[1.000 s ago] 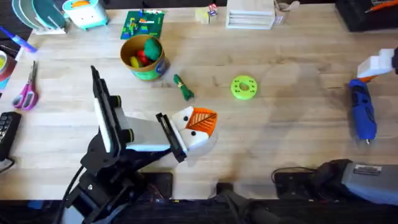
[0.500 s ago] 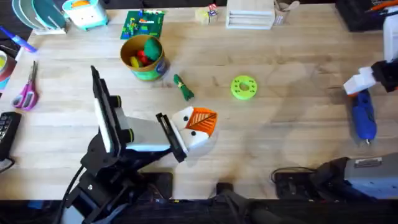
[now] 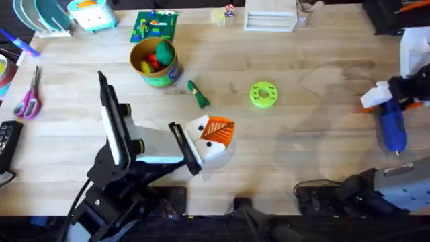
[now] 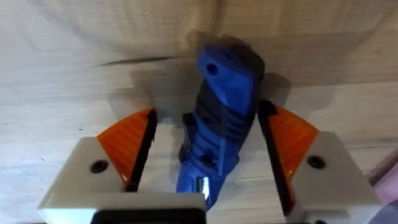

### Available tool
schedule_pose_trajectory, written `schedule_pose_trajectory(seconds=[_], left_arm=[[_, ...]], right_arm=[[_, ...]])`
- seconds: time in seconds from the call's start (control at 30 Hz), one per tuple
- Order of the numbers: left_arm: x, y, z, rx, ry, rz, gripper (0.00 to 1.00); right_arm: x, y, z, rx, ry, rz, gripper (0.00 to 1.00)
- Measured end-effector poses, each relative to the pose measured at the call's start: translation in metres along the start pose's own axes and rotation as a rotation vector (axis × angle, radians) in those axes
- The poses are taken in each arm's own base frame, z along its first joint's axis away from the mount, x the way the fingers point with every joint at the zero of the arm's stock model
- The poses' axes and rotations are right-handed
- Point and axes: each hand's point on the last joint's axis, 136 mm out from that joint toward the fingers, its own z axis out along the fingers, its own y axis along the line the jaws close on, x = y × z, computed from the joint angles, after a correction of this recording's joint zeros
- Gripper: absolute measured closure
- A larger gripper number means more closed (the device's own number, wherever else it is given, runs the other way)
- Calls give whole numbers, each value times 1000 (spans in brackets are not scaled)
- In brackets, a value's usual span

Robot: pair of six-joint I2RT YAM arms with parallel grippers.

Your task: Pick up the gripper from the table and insert it into the empty holder that is missing its gripper. Then pick up a screw, insert it into the mounting hole, and use the screwdriver to tighten it. Finally, clean up the table by picking up the vegetable and placing it into the bucket.

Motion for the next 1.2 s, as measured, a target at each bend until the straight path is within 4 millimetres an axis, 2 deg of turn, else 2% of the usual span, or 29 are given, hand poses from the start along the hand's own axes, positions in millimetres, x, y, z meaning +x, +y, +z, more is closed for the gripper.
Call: schedule_pose_trajectory(seconds=[0.4, 0.53, 0.93, 1.0, 1.03, 1.07, 1.2], left_arm=[[0, 0, 0, 0, 0, 0, 985], [0, 0, 0, 0, 0, 0, 985], [0, 0, 0, 0, 0, 0, 985], [0, 0, 0, 0, 0, 0, 985], [0, 0, 0, 0, 0, 0, 985], [0, 0, 0, 0, 0, 0, 985], [0, 0, 0, 0, 0, 0, 985]], right_arm=[[-4, -2, 1, -8, -25, 90, 23], [-7, -2, 1, -13, -37, 106, 290], [-9, -5, 1, -7, -51, 124, 709], [-10, -7, 2, 0, -51, 124, 812], [-10, -8, 2, 7, -50, 123, 910], [-10, -9, 2, 10, -52, 127, 964], [-9, -9, 3, 8, -47, 130, 976]])
